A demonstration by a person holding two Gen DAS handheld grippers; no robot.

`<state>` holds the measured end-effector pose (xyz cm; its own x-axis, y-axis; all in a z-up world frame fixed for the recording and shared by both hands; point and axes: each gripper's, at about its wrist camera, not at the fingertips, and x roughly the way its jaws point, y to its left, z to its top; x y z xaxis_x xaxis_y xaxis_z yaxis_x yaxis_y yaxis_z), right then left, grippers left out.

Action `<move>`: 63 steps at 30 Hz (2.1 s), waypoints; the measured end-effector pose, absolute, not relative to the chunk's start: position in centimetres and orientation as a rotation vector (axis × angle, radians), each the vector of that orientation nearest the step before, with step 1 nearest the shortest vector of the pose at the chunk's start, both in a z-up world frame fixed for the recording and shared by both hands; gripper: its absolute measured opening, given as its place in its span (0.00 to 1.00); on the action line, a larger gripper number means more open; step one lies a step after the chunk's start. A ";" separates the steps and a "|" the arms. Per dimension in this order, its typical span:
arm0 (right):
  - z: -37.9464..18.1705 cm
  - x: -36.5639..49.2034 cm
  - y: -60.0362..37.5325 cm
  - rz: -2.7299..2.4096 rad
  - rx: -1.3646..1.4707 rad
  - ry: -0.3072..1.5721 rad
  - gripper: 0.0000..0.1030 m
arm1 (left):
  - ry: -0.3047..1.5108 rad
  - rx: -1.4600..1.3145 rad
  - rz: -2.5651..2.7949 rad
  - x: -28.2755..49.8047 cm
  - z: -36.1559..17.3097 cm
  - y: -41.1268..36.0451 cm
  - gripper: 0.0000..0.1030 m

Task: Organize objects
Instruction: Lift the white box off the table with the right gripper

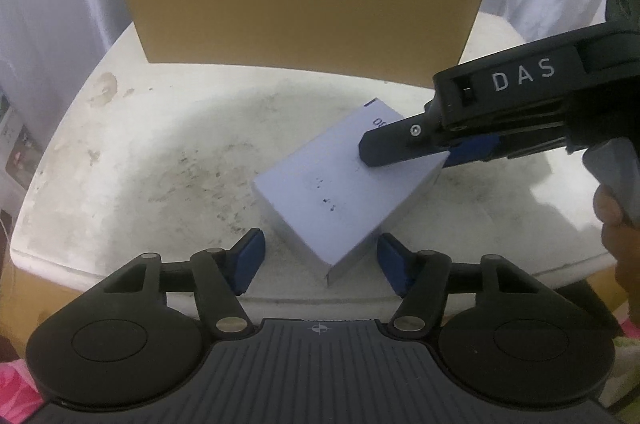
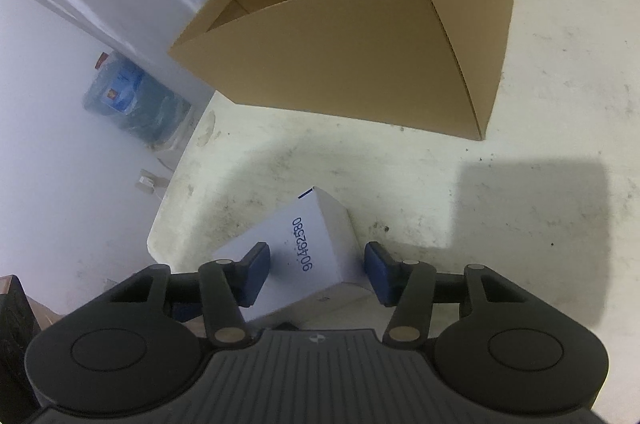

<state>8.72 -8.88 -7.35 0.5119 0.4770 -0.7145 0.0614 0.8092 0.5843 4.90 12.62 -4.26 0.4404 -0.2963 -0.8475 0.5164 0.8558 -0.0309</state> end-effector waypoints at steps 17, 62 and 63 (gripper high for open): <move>-6.9 6.7 -9.3 0.285 0.578 1.061 0.53 | 1.034 0.217 -0.563 3.1 -3.9 12.4 0.58; -6.5 6.4 -7.9 0.269 0.528 1.011 0.58 | 1.010 0.260 -0.529 3.2 -4.2 11.2 0.72; -6.4 6.3 -7.8 0.269 0.526 1.009 0.58 | 1.008 0.259 -0.528 3.3 -4.1 11.3 0.72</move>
<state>6.33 -7.83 -6.40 0.5142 0.4479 -0.7314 0.0250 0.8446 0.5348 3.33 11.28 -4.13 0.4224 -0.2998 -0.8554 0.5325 0.8458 -0.0335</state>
